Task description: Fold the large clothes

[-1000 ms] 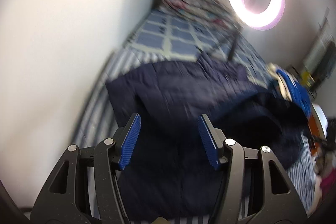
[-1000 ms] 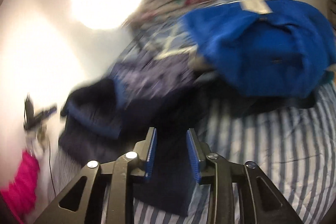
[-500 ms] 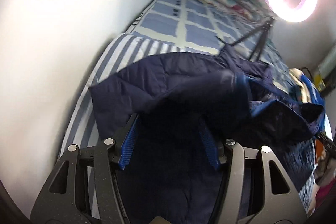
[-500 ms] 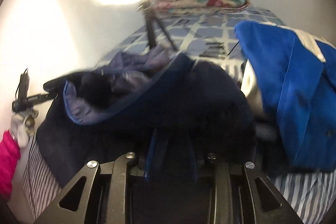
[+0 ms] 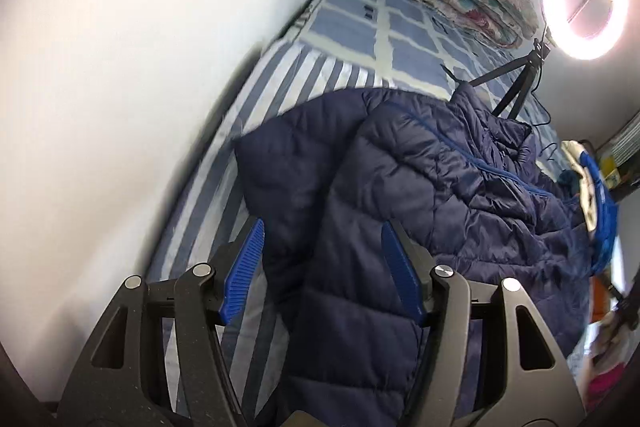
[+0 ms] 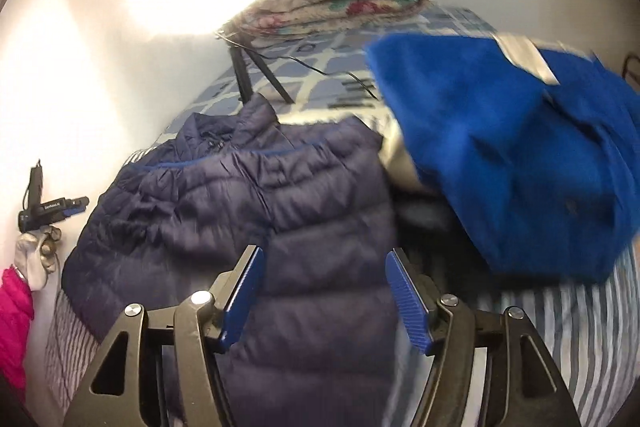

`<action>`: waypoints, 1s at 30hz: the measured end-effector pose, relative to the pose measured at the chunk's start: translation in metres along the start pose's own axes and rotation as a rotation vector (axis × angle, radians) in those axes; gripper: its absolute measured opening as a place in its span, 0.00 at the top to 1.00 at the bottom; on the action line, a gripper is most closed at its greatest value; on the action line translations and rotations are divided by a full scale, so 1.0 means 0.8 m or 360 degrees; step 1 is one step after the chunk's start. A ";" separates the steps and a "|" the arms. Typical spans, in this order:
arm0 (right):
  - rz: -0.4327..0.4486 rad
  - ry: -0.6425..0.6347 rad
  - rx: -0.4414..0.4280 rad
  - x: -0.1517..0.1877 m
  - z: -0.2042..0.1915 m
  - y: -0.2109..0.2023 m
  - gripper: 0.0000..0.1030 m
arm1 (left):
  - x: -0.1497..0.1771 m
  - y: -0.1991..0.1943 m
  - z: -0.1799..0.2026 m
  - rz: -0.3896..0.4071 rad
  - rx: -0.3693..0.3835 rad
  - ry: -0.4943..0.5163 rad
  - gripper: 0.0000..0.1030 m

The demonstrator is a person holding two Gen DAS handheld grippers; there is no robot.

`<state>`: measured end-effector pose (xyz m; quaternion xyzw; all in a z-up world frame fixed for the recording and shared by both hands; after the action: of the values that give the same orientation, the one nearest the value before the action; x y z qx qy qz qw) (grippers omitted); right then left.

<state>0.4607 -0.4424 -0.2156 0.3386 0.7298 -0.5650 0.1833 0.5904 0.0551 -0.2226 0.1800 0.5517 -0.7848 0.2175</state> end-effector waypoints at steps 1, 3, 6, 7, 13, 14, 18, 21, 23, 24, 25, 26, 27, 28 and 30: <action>-0.0023 0.0022 -0.0004 0.006 0.007 0.000 0.35 | 0.002 0.002 -0.001 -0.0015 0.0004 -0.0002 0.39; -0.0056 0.0054 0.0012 0.012 0.021 0.005 0.35 | 0.005 0.006 -0.001 -0.0032 0.0006 0.0006 0.39; -0.0073 0.0140 0.0012 0.017 0.038 0.009 0.35 | 0.007 0.013 0.006 -0.0040 -0.0001 0.0031 0.39; -0.0076 0.0191 -0.0017 0.016 0.043 0.012 0.35 | 0.008 0.017 0.009 -0.0051 -0.0006 0.0044 0.39; -0.0097 0.0337 -0.0162 0.012 0.048 0.029 0.35 | 0.016 0.033 0.027 -0.0072 -0.0028 0.0135 0.58; -0.0102 0.0337 -0.0174 0.011 0.046 0.031 0.35 | 0.017 0.034 0.028 -0.0074 -0.0031 0.0141 0.70; -0.0139 0.0323 -0.0166 0.010 0.035 0.041 0.66 | 0.016 0.032 0.039 -0.0005 -0.0086 0.0219 0.95; -0.0112 0.0169 -0.0074 0.008 0.016 0.035 0.73 | 0.013 0.021 0.048 0.0089 -0.0132 0.0308 0.97; -0.0103 0.0008 -0.0009 0.005 -0.002 0.032 0.73 | 0.012 0.015 0.054 0.0116 -0.0147 0.0366 0.98; -0.0105 -0.0043 0.0016 0.005 -0.007 0.032 0.72 | 0.012 0.016 0.055 0.0107 -0.0140 0.0378 0.98; -0.0123 -0.0087 0.0057 0.005 -0.011 0.035 0.65 | 0.012 0.016 0.055 0.0091 -0.0143 0.0386 0.98; -0.0139 -0.0102 0.0080 0.004 -0.012 0.038 0.61 | 0.011 0.016 0.055 0.0088 -0.0153 0.0383 0.98; -0.0141 -0.0108 0.0088 0.002 -0.013 0.041 0.58 | 0.010 0.017 0.054 0.0084 -0.0152 0.0364 0.98; -0.0142 -0.0104 0.0094 0.000 -0.013 0.043 0.58 | 0.008 0.018 0.053 0.0084 -0.0153 0.0350 0.98; -0.0143 -0.0082 0.0095 -0.004 -0.012 0.049 0.71 | 0.006 0.021 0.054 0.0114 -0.0201 0.0386 0.97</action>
<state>0.4920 -0.4287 -0.2383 0.2962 0.7220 -0.6028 0.1663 0.5933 0.0084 -0.2242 0.2790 0.6154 -0.7128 0.1879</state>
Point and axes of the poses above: each gripper's, at about its wrist camera, not at the fingertips, and y roughly the way its jaws point, z to its right, x to its underside, the point moved 7 cm from there along y, roughly the way its jaws point, and after that the axes turned 4 degrees about z, right-handed, at the moved point
